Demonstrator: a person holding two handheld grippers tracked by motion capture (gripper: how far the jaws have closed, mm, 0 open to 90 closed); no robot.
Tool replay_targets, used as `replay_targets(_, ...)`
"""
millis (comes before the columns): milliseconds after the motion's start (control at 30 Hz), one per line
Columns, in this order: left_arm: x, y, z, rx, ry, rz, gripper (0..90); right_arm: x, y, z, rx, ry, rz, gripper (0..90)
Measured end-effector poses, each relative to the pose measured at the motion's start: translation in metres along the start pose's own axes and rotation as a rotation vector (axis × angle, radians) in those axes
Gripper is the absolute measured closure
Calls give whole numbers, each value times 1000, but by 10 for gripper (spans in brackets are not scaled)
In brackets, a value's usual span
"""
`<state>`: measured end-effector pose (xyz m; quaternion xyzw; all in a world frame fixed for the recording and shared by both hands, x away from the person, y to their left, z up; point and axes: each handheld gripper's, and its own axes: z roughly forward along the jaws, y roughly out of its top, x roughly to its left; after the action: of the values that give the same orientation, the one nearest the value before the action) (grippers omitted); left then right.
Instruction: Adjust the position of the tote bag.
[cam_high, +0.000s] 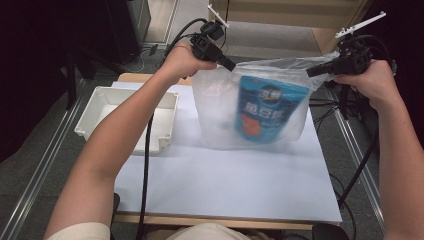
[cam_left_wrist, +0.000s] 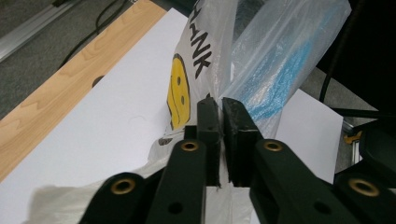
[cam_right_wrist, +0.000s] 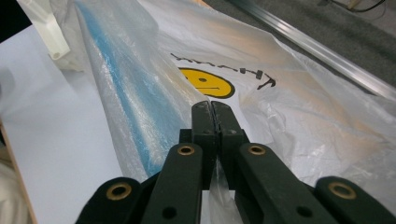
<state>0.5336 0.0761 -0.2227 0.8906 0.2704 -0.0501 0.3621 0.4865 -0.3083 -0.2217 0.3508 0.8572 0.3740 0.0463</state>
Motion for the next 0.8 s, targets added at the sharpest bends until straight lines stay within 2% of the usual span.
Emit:
replay_targets(133,0,0,-7,-27,-21,-5,895,2,0,-3,-8,1,-2,900)
replay_targets(167,-1,0,-9,-31,-25,-5,899,4,0,-8,-33,3,-3,900)
replay_targets(267,-7,1,-17,-65,-27,16,899,9,-1,-17,-69,2,-9,900)
replay_targets(367,-12,1,-20,-71,-24,27,898,12,-3,-20,-80,-3,-15,900)
replay_targets(433,-18,0,-24,-69,-23,44,894,19,-6,-25,-94,-14,-23,900)
replay_targets(567,-23,-2,-29,-78,-33,51,894,27,-8,-31,-110,-31,-33,900)
replay_targets(633,-28,-5,-32,-80,-35,65,893,37,-12,-37,-135,-37,-48,900)
replay_targets(800,-34,-12,-36,-98,-47,64,878,49,-19,-42,-151,-51,-68,900)
